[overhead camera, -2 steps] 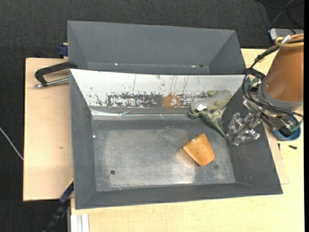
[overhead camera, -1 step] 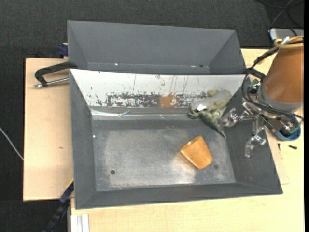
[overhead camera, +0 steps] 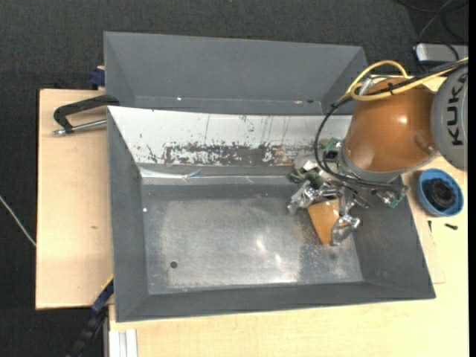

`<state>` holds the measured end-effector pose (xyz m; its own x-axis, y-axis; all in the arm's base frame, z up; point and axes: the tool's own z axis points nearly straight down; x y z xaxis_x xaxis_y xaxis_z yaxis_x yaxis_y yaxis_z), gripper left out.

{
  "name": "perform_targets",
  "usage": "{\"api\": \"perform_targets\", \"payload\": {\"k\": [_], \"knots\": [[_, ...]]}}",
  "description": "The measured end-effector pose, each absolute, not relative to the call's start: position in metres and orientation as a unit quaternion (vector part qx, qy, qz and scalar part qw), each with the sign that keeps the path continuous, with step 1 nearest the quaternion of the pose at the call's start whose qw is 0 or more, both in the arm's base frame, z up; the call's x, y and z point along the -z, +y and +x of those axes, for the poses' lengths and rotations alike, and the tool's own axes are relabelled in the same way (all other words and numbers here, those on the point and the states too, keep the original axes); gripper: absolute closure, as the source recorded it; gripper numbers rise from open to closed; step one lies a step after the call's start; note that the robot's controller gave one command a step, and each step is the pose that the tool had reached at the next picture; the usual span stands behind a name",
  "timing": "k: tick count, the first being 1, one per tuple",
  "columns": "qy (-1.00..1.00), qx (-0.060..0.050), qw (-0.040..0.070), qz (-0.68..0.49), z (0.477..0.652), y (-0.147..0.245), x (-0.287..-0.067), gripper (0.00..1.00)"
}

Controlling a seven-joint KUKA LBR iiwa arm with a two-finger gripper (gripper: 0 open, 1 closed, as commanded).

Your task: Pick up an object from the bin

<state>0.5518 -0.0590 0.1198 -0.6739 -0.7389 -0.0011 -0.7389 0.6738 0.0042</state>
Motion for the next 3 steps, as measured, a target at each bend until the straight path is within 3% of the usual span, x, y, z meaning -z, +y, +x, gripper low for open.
{"api": "perform_targets", "payload": {"k": [1,2,3], "knots": [[-0.789,0.004,0.002,0.614,0.599,-0.097,-0.079,0.00],[-0.789,0.004,0.002,0.615,0.599,-0.098,-0.078,1.00],[-0.729,-0.005,-0.005,0.685,0.573,-0.117,-0.264,1.00]]}}
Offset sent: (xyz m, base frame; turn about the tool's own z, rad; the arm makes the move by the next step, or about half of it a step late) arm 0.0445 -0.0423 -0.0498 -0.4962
